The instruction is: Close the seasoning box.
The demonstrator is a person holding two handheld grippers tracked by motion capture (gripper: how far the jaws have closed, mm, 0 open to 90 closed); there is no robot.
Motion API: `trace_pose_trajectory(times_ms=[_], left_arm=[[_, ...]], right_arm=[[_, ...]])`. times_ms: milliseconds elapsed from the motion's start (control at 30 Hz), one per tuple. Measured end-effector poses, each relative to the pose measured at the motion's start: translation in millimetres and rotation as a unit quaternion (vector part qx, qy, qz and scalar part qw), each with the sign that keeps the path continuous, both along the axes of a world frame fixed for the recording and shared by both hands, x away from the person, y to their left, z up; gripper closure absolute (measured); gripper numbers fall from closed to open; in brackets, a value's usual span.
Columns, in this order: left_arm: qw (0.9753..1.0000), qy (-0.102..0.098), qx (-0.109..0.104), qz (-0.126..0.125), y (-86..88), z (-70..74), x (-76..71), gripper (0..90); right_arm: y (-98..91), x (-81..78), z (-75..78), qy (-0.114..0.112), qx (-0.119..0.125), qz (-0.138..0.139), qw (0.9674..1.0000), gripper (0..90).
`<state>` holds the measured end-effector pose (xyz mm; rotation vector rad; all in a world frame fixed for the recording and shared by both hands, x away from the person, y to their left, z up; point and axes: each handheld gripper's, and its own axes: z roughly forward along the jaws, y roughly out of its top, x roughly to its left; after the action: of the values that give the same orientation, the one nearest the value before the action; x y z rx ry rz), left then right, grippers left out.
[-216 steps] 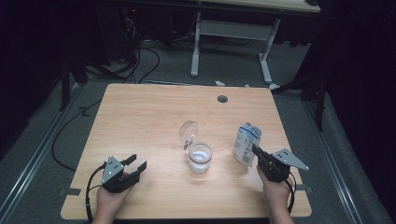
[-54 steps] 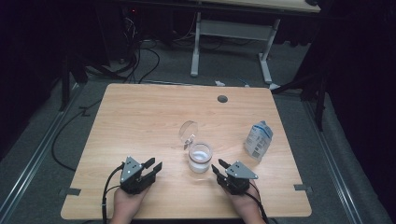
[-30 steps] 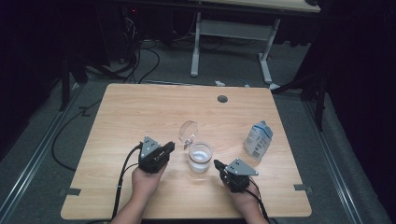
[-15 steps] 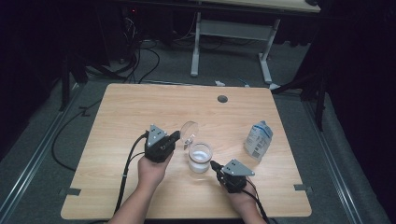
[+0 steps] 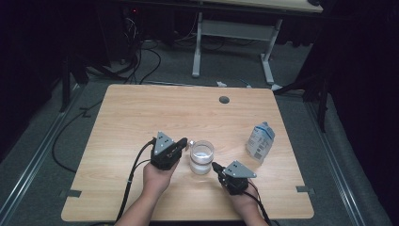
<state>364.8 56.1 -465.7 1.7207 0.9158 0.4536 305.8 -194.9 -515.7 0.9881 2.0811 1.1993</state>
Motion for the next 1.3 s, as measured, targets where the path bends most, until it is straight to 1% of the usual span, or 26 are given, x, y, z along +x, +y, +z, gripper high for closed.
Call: trace_pose_trajectory(times_ms=[133, 167, 267, 367, 467, 533, 667, 767, 967, 1033, 1133, 1233, 1300], left_arm=[[0.9999, 0.011, 0.004, 0.004, 2.1, -7.5, 1.0, 89.2], [0.9999, 0.012, 0.008, 0.004, 2.1, -9.4, 1.2, 89.6], [0.9998, 0.017, 0.013, 0.004, 0.7, -14.8, 2.2, 90.0], [0.9995, 0.023, 0.022, 0.005, -1.6, -21.6, 4.6, 90.0], [0.9990, 0.033, 0.028, 0.013, -2.6, -29.3, 8.5, 90.0], [0.9987, 0.039, 0.031, 0.011, -3.5, -33.7, 10.6, 90.0], [0.9985, 0.042, 0.035, 0.009, -4.8, -39.3, 11.9, 90.0], [0.9985, 0.040, 0.036, 0.009, -5.7, -41.0, 12.7, 90.0], [0.9986, 0.043, 0.031, 0.009, -5.7, -42.4, 17.2, 90.0], [0.9985, 0.043, 0.033, 0.007, -6.8, -42.1, 19.1, 90.0], [0.9986, 0.043, 0.028, 0.006, -10.4, -42.1, 22.8, 90.0], [0.9986, 0.041, 0.032, 0.001, -15.3, -42.2, 27.7, 90.0], [0.9987, 0.042, 0.028, -0.001, -17.6, -41.8, 31.1, 90.0]], right_arm=[[0.1, -0.2, 0.0, 0.001, 0.000, 0.000, 1.0000, 89.9], [0.0, -0.2, -0.1, 0.000, 0.000, 0.001, 1.0000, 89.9], [-0.6, -0.8, -0.1, -0.002, -0.003, 0.001, 1.0000, 89.9], [-2.1, -1.4, 0.1, -0.001, -0.001, 0.000, 1.0000, 89.8], [-3.3, -1.8, 0.4, -0.001, -0.001, -0.001, 1.0000, 89.8], [-3.7, -1.7, 0.5, -0.001, 0.000, -0.001, 1.0000, 89.8], [-4.3, -2.1, 0.3, -0.002, 0.001, 0.000, 1.0000, 89.8], [-5.0, -2.7, 0.7, -0.001, 0.003, 0.000, 1.0000, 89.8], [-5.1, -3.6, 0.9, -0.002, 0.001, 0.000, 1.0000, 89.8], [-5.1, -3.7, 0.9, -0.003, 0.001, -0.001, 1.0000, 89.8], [-6.2, -3.6, 1.1, -0.002, 0.000, -0.003, 1.0000, 89.8], [-7.3, -4.0, 1.3, -0.003, 0.002, -0.004, 1.0000, 89.8], [-8.0, -4.3, 1.4, -0.004, 0.002, -0.006, 1.0000, 89.8]])
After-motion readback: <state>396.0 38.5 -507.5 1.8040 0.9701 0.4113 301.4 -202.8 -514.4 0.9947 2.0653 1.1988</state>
